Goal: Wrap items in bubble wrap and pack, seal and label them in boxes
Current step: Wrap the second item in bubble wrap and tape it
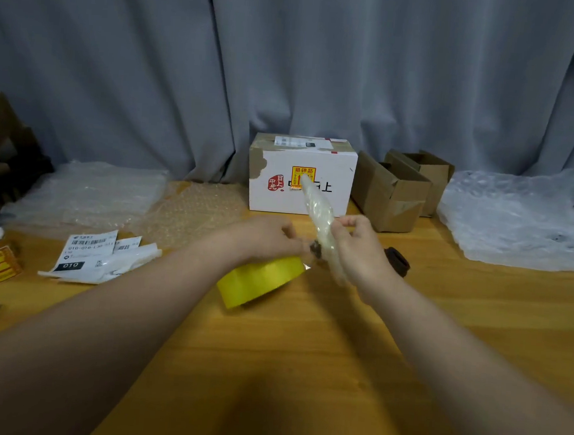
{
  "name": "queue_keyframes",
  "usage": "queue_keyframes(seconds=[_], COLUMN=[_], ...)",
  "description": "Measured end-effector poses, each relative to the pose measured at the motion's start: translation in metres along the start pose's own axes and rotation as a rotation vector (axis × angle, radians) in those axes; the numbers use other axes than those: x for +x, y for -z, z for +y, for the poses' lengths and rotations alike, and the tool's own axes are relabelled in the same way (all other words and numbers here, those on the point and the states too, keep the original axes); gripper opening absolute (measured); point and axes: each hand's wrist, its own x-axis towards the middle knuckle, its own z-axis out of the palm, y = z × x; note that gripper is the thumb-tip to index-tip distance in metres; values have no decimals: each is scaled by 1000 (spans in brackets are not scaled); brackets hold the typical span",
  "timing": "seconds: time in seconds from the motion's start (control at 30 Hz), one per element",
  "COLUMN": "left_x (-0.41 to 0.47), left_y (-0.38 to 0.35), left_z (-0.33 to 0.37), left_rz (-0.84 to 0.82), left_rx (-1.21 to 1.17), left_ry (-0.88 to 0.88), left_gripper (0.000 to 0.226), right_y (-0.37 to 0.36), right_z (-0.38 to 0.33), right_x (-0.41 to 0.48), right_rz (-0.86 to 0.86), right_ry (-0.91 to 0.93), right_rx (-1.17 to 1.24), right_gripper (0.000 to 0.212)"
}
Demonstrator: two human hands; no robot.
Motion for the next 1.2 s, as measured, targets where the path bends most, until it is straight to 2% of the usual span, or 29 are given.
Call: queue_keyframes(seconds=[0.07, 0.13, 0.2, 0.27, 0.33, 0.4, 0.47, 0.53, 0.67, 0.73, 0.83, 1.03, 1.13, 1.2], left_x=[-1, 1, 7, 13, 16, 16, 17, 15, 13, 10, 3, -5, -6, -9], left_y=[3, 4, 2, 0, 2, 8, 13, 16, 16, 16, 14, 21, 27, 32], left_z=[4, 7, 9, 5, -2, -7, -11, -15, -23, -25, -25, -13, -7, -1], left_rz=[-104, -90, -67, -75, -131, -190, -258, -305, -268, -239, -194, -154, -124, -149], left_rx=[32, 111, 320, 521, 601, 619, 622, 654, 804, 850, 874, 1062, 1145, 1095], left_ry=[-30, -47, -63, -57, -32, -35, -78, -143, -256, -300, -375, -436, -432, -364], left_gripper=[35, 30, 23, 21, 20, 21, 17, 9, 8, 11, 10, 11, 7, 7], right_y=[-3, -8, -12, -16, -17, -14, -15, -20, -25, -23, -10, 38, 58, 74], right_z=[11, 21, 30, 35, 42, 45, 47, 48, 39, 32, 25, 33, 34, 26], right_x=[-5, -10, -13, -10, 5, 24, 41, 55, 63, 61, 52, 24, 8, -2], right_rz=[-43, -85, -143, -193, -121, -47, -92, -156, -136, -162, -228, -219, -295, -416], right_ry=[-118, -208, -224, -205, -101, 54, 134, 104, -18, -101, -127, -39, -17, -39], right_rx=[69, 91, 102, 64, -179, -525, -708, -810, -1010, -993, -929, -374, -321, -348], right_gripper=[11, 10, 6, 14, 14, 26, 31, 26, 24, 38, 56, 55, 50, 45])
